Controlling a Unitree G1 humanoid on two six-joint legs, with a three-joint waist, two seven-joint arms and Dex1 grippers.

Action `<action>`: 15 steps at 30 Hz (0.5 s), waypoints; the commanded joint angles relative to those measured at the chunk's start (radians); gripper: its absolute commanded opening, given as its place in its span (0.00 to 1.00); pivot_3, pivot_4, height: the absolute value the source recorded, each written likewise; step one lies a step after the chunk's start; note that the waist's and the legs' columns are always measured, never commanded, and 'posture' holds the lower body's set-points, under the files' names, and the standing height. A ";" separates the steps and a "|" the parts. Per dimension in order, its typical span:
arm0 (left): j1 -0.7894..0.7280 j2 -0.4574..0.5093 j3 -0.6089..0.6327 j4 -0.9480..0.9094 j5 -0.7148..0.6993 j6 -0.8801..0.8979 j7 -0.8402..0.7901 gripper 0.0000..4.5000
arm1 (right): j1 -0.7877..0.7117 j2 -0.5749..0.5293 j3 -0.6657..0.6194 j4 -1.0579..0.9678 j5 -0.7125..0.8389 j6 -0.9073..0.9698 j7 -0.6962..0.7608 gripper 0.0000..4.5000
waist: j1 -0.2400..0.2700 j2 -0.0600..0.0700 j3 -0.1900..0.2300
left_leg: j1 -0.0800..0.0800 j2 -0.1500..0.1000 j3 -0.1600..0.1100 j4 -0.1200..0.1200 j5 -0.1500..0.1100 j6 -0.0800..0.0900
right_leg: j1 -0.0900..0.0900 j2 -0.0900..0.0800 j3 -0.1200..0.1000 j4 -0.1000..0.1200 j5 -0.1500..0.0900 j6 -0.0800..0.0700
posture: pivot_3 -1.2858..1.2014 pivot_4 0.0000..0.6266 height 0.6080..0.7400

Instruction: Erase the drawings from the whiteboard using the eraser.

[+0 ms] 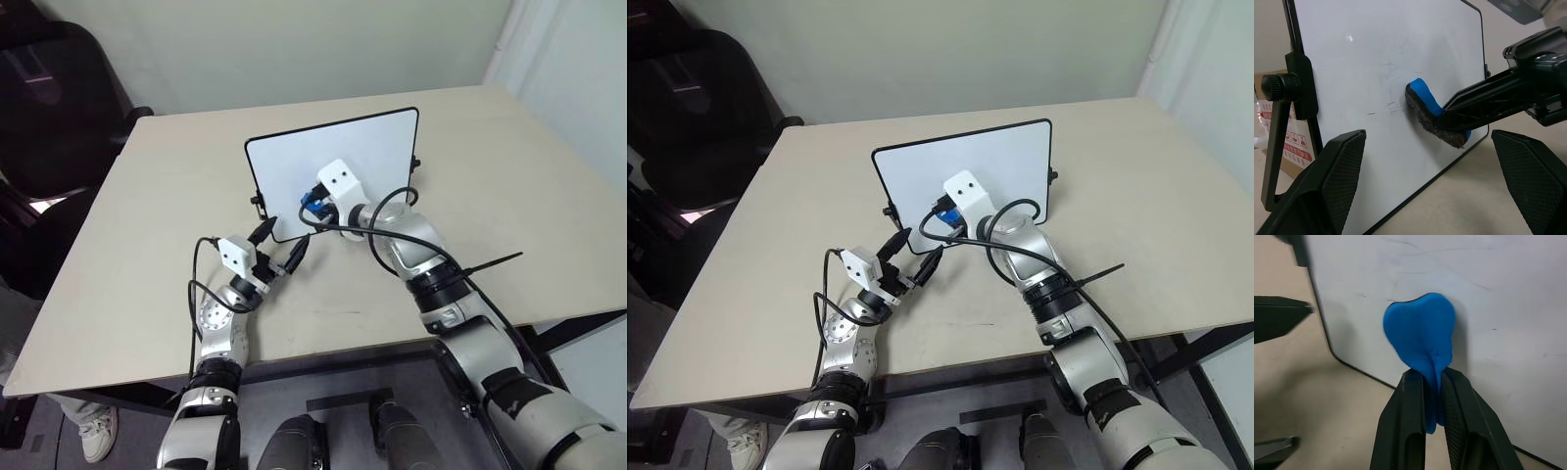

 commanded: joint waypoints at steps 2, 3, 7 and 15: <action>0.030 -0.012 0.005 0.023 -0.012 -0.016 0.003 1.00 | -0.074 -0.033 -0.114 0.045 0.000 -0.069 -0.095 0.08 | -0.002 -0.001 0.000 | 0.000 0.000 0.000 0.000 0.000 0.000 | 0.000 0.000 0.000 0.000 0.000 0.000 | 0.52 0.24 0.90; 0.028 -0.011 0.005 0.025 -0.012 -0.016 0.002 1.00 | -0.078 -0.034 -0.123 0.043 0.003 -0.072 -0.097 0.08 | -0.004 -0.001 0.001 | 0.000 0.000 0.000 0.000 0.000 0.000 | 0.000 0.000 0.001 0.000 0.000 0.000 | 0.52 0.24 0.90; 0.022 -0.011 0.003 0.032 -0.013 -0.015 -0.004 1.00 | -0.073 -0.039 -0.124 0.019 0.002 -0.064 -0.086 0.08 | -0.007 -0.003 0.002 | 0.000 -0.001 0.000 0.001 0.000 0.000 | 0.001 0.000 0.001 0.000 0.002 -0.002 | 0.52 0.24 0.90; 0.011 -0.011 0.003 0.042 -0.009 -0.016 -0.009 1.00 | -0.040 -0.097 -0.118 0.025 -0.040 -0.024 -0.135 0.08 | -0.008 -0.003 0.002 | 0.000 0.000 0.000 0.001 0.000 0.000 | 0.000 -0.001 0.000 0.000 0.003 -0.001 | 0.52 0.24 0.90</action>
